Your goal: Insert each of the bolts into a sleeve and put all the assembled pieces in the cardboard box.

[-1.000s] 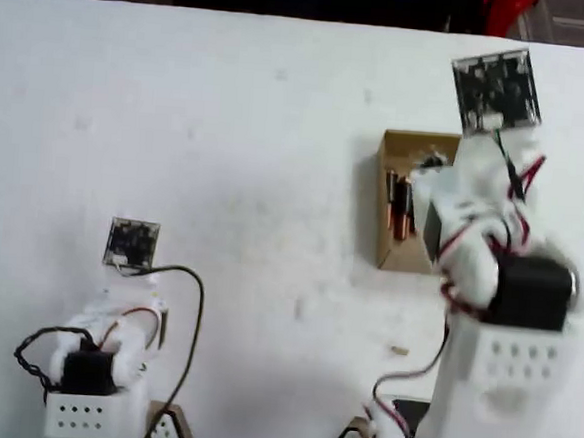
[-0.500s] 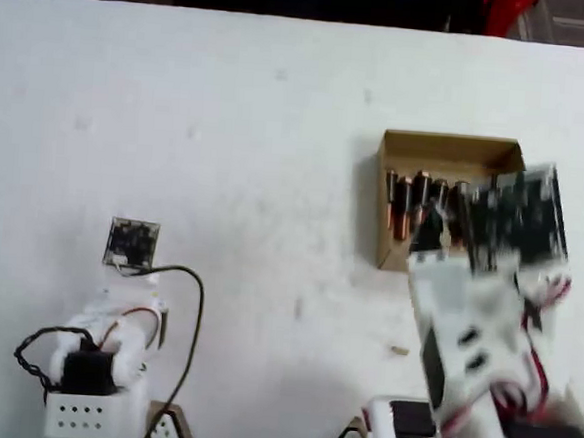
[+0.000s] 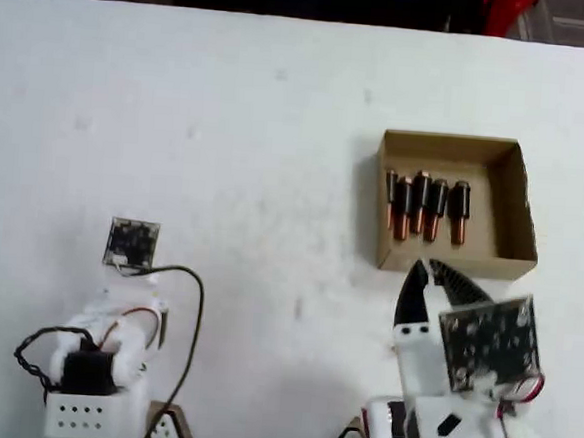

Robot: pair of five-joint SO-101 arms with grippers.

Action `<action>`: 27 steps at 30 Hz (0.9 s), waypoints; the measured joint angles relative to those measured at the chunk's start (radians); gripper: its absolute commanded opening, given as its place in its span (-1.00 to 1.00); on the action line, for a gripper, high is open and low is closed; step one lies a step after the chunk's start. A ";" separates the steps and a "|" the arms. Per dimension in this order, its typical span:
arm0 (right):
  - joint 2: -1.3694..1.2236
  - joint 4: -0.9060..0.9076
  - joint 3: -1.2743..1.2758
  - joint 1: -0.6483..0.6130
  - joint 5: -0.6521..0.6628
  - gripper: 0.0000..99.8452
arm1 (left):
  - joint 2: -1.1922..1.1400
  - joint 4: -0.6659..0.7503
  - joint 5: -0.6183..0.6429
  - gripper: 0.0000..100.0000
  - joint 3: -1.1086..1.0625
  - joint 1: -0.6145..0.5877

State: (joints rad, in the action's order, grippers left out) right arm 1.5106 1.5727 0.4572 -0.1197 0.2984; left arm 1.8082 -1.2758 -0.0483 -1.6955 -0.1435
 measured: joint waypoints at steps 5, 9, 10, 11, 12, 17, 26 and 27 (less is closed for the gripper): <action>0.160 -0.060 0.146 -0.002 0.000 -0.97 | 0.000 0.000 0.000 -0.95 0.000 0.000; 0.265 -0.101 0.222 0.000 0.000 -0.97 | 0.000 0.000 0.000 -0.95 0.000 0.000; 0.285 -0.107 0.236 -0.002 0.000 -0.97 | 0.000 0.000 0.000 -0.95 0.000 0.000; 0.290 -0.109 0.245 -0.002 0.000 -0.97 | 0.000 0.000 0.000 -0.95 0.000 0.000; 0.290 -0.109 0.255 -0.002 0.000 -0.97 | 0.000 0.000 0.000 -0.95 0.000 0.000; 0.292 -0.121 0.353 -0.002 0.000 -0.97 | 0.000 0.000 0.000 -0.95 0.000 0.000; 0.292 -0.374 0.747 0.000 0.000 -0.97 | 0.000 0.000 0.000 -0.95 0.000 0.000; 0.290 -0.399 0.793 0.000 0.000 -0.97 | 0.000 0.000 0.000 -0.95 0.000 0.000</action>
State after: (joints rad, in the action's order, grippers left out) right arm 1.8006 1.1738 1.2505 -0.1197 0.2984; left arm 1.8082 -1.2758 -0.0483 -1.6955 -0.1435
